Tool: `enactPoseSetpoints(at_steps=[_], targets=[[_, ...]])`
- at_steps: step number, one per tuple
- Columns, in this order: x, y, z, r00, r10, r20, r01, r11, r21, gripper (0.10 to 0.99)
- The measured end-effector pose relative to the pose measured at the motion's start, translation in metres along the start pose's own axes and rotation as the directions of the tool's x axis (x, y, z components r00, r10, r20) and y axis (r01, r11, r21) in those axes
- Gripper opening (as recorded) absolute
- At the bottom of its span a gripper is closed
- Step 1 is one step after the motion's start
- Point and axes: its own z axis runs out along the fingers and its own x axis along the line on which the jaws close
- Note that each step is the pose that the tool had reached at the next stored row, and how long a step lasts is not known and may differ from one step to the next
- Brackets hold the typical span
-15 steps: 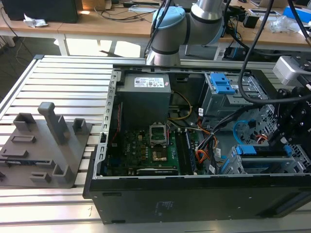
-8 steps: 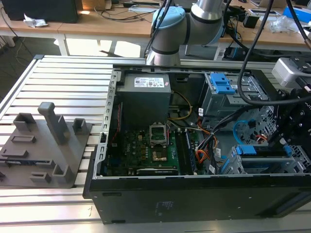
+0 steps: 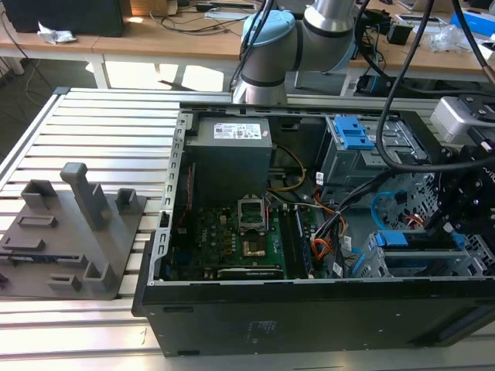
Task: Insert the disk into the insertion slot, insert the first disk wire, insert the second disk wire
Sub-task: 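Insert the first disk wire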
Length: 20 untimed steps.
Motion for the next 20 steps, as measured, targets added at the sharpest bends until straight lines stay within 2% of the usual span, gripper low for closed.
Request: enactPoseSetpoints(at_steps=[7, 8, 11, 14, 15, 17, 19, 20], targets=[[0.0001, 0.0, 0.0009, 1.0, 0.0, 0.0018, 0.0, 1.0, 0.0, 0.188], [0.0001, 0.0, -0.0006, 1.0, 0.0, 0.0007, 0.0, 1.0, 0.0, 0.251], [0.0003, 0.0008, -0.0148, 1.0, 0.0, 0.0006, 0.0, 1.0, 0.0, 0.251], [0.0005, 0.0013, -0.0242, 1.0, 0.0, -0.0005, 0.0, 1.0, 0.0, 0.251], [0.0005, 0.0014, -0.0269, 1.0, 0.0, -0.0008, 0.0, 1.0, 0.0, 0.235], [0.0007, 0.0018, -0.0348, 1.0, 0.0, -0.0007, 0.0, 1.0, 0.0, 0.106], [0.0009, 0.0025, -0.0476, 1.0, 0.0, -0.0013, 0.0, 1.0, 0.0, 0.106], [0.001, 0.0026, -0.0502, 1.0, 0.0, -0.0015, 0.0, 1.0, 0.0, 0.106]])
